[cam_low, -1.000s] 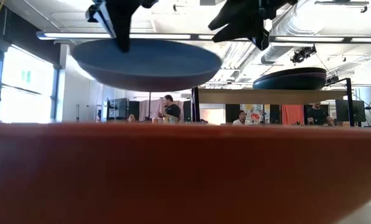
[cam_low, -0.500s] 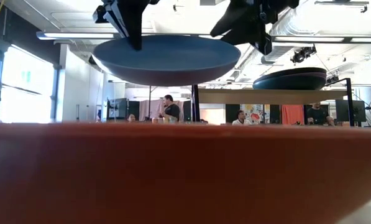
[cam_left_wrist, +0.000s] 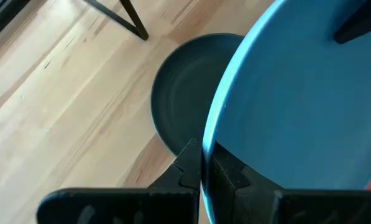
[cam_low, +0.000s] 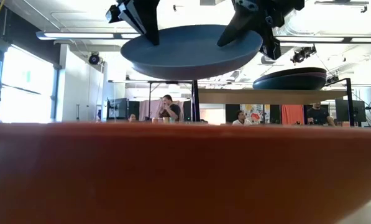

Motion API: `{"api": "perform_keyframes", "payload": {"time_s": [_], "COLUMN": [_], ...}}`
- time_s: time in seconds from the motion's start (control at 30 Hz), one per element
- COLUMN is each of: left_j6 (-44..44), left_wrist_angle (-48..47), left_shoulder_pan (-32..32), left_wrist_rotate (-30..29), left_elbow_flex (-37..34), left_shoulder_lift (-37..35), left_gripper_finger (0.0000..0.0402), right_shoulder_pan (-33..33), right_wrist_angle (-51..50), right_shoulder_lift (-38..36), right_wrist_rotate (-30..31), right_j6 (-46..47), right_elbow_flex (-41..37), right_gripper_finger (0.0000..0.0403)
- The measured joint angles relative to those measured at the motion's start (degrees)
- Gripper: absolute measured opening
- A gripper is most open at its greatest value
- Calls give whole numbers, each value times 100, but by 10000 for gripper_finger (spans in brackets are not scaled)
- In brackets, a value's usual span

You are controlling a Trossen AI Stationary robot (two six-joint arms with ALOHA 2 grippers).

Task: Place and stack plates onto a shelf
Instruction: Stack the blue plate on top of the black plate on the shelf

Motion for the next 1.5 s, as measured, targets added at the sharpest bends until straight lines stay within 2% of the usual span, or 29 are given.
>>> {"api": "perform_keyframes", "payload": {"time_s": [0.13,0.2,0.5,0.67,0.9,1.03,1.2,1.5], "left_j6": [0,-3,-7,0,0,42,198,539], "left_wrist_angle": [6,11,85,234,295,453,839,861], "left_shoulder_pan": [14,21,42,139,249,317,332,332], "left_wrist_rotate": [13,44,77,449,538,849,973,991], "left_elbow_flex": [0,0,0,0,0,-1,0,0], "left_shoulder_lift": [0,0,0,0,0,-104,-309,-947], "left_gripper_finger": [2,7,27,43,82,98,101,102], "right_shoulder_pan": [-3,-6,0,2,2,2,4,-162], "right_wrist_angle": [-38,-44,-15,8,-36,-184,-320,-770], "right_shoulder_lift": [0,0,0,0,0,-2,-2,-229], "right_wrist_rotate": [1,-8,-94,-163,-181,-187,-197,-489], "right_j6": [133,162,655,697,871,955,1128,1128], "right_elbow_flex": [0,0,-1,0,0,0,0,0], "right_gripper_finger": [15,8,5,3,2,1,1,1]}}
